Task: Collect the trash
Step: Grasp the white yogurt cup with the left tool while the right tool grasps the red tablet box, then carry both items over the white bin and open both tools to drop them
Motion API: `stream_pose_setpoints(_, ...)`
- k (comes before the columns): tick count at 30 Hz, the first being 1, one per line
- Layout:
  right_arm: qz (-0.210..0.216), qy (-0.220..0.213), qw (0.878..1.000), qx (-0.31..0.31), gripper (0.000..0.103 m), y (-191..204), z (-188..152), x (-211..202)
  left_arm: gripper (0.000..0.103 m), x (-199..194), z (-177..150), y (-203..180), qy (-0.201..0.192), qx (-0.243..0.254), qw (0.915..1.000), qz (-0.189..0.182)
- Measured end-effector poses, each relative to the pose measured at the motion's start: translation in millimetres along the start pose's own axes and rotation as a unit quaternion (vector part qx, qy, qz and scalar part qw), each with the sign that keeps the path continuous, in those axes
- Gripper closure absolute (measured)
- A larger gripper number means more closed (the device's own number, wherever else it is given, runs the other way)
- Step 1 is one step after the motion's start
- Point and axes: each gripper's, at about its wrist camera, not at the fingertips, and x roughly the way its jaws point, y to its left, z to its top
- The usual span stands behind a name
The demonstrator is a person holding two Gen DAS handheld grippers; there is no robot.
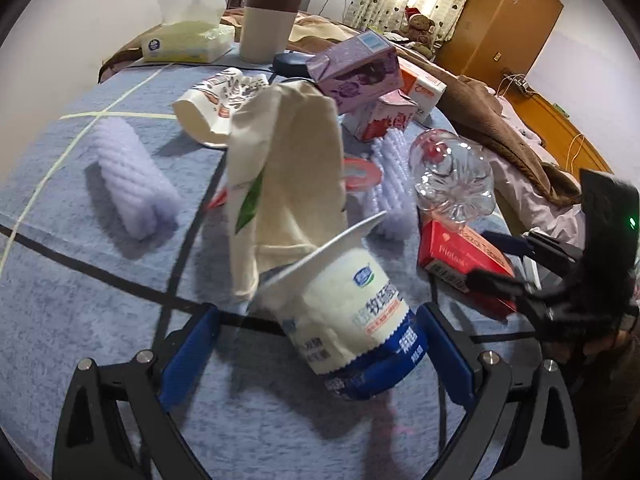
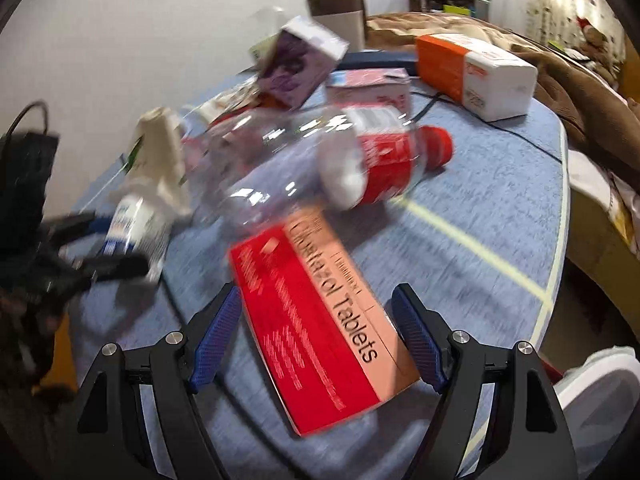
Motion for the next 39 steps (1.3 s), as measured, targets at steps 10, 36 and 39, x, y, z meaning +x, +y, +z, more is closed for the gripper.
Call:
stream_pose_setpoints(10,-0.094,0.005,0.995,-0.017,0.024,39.5,-20.9,-2.0,0.021,-10.9,-0.6,21.7,-0.018,-0.025,0.9994,0.013)
stream_pose_setpoints(36,-0.144,-0.060,0.984,0.089,0.036,40.5,-41.9,-25.6,0.052,-20.4,-14.8,21.9,-0.046,-0.017,0.9988,0.007)
stream_pose_setpoints(39,-0.136,-0.067,0.983,0.100,0.036,41.5,-48.8,-30.1,0.052,-26.5,-20.2,20.7,-0.048,-0.009,0.9987,0.011)
